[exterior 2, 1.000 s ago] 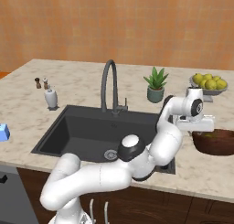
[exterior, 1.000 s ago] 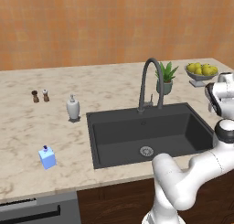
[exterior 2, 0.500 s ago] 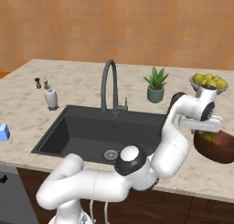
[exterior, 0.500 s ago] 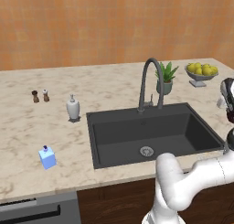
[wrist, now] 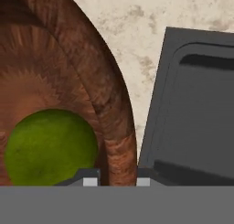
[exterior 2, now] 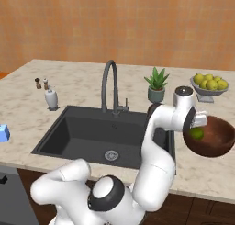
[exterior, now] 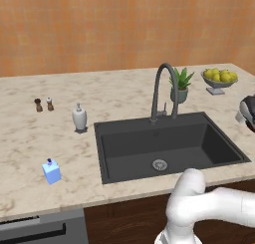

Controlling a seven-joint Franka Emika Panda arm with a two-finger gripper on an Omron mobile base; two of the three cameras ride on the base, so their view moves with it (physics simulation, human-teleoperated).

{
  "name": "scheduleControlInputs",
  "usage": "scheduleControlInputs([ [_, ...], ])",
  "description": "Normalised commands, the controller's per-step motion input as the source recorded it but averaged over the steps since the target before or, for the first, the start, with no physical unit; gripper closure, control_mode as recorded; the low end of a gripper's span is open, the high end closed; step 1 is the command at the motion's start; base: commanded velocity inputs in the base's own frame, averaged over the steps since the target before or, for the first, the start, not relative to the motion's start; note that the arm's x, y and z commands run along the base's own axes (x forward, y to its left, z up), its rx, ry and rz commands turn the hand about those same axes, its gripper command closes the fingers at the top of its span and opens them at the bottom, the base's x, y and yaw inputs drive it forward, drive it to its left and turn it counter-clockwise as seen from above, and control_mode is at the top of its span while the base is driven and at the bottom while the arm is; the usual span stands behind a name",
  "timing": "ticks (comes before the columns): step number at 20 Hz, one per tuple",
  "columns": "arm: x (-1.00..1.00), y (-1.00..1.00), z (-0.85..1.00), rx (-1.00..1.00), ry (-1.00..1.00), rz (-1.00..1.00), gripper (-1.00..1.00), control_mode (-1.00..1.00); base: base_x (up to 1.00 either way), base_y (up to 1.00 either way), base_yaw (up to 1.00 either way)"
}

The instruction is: Pick the lime from the sink and place it in the bowl. Then pick the bowl and place it in the microwave. Then close the microwave door and press the start button.

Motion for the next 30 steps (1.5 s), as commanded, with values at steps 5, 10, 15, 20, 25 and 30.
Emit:
scheduleControlInputs([
  [5,-0.76,0.53,0.84,-0.14,0.08,0.43,1.0,-1.0,0.0,0.0,0.0],
  [10,-0.66,0.59,0.77,-0.07,0.17,0.53,1.0,-1.0,0.0,0.0,0.0],
  [15,-0.65,0.58,0.8,-0.03,0.22,0.57,1.0,-1.0,0.0,0.0,0.0],
  [20,-0.53,0.57,0.56,-0.12,0.24,0.65,1.0,-1.0,0.0,0.0,0.0],
  [25,-0.14,0.36,0.05,-0.03,0.04,0.77,1.0,-1.0,0.0,0.0,0.0],
  [30,-0.13,0.02,0.1,-0.02,0.0,0.82,1.0,-1.0,0.0,0.0,0.0],
])
